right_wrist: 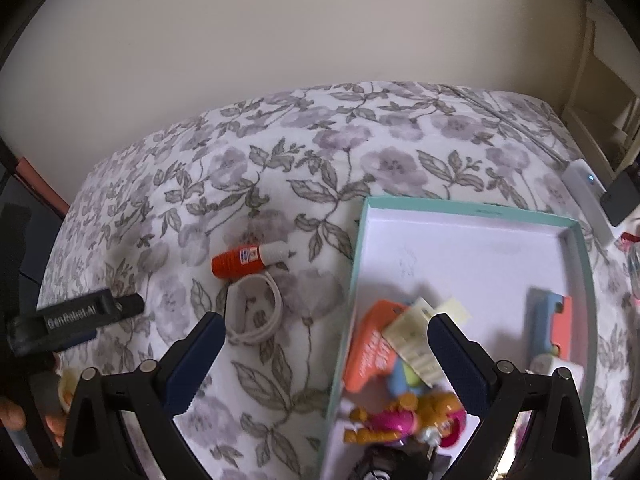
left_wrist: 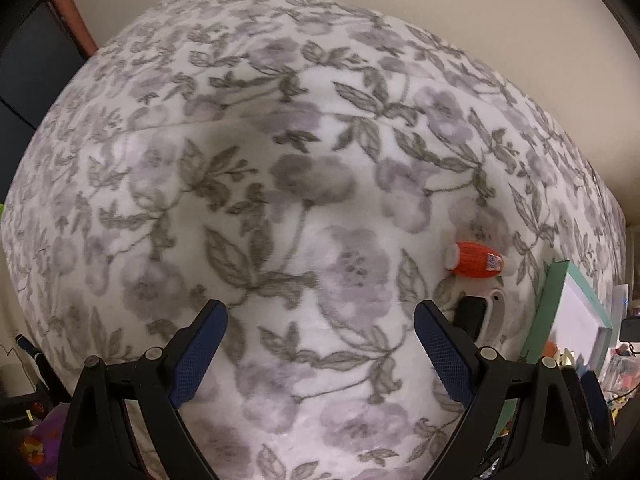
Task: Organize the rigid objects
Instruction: 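Withdraw both grippers from the tray toward the watch band and glue, then grasp white watch band with left gripper while right gripper grasps red glue tube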
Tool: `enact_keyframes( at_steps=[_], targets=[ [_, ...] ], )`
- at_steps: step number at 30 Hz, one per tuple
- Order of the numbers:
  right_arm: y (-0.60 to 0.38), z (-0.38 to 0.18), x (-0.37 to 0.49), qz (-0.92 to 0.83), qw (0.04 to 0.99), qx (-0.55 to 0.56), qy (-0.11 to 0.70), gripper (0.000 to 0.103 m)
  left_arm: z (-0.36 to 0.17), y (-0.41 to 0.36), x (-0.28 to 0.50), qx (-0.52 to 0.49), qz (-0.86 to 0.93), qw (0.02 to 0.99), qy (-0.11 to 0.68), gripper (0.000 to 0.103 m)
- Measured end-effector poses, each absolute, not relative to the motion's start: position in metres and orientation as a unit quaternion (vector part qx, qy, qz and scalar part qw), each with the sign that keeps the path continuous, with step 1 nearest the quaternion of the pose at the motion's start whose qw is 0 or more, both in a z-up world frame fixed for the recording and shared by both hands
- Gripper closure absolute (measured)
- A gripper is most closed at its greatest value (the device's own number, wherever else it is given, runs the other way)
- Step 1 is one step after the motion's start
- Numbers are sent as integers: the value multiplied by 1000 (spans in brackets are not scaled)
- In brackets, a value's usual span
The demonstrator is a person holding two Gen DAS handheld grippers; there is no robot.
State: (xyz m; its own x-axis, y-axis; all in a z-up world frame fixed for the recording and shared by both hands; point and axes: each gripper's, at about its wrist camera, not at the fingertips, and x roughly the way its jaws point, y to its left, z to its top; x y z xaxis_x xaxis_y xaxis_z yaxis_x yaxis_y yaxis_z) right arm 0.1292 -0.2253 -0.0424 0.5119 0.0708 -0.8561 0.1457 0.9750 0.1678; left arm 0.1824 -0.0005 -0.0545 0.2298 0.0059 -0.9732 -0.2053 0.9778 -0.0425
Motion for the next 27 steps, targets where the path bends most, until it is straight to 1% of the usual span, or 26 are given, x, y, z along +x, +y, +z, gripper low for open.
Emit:
enact_keyframes(
  at_steps=[10, 19, 27],
  targets=[
    [-228, -49, 155, -34, 867, 103, 486, 1, -69, -32, 204, -68, 29, 774, 628, 8],
    [-245, -46, 173, -50, 872, 125, 471, 1, -75, -62, 219, -40, -5, 776, 630, 8],
    [-254, -54, 175, -53, 867, 137, 476, 1, -87, -80, 220, -42, -35, 761, 646, 8]
  ],
)
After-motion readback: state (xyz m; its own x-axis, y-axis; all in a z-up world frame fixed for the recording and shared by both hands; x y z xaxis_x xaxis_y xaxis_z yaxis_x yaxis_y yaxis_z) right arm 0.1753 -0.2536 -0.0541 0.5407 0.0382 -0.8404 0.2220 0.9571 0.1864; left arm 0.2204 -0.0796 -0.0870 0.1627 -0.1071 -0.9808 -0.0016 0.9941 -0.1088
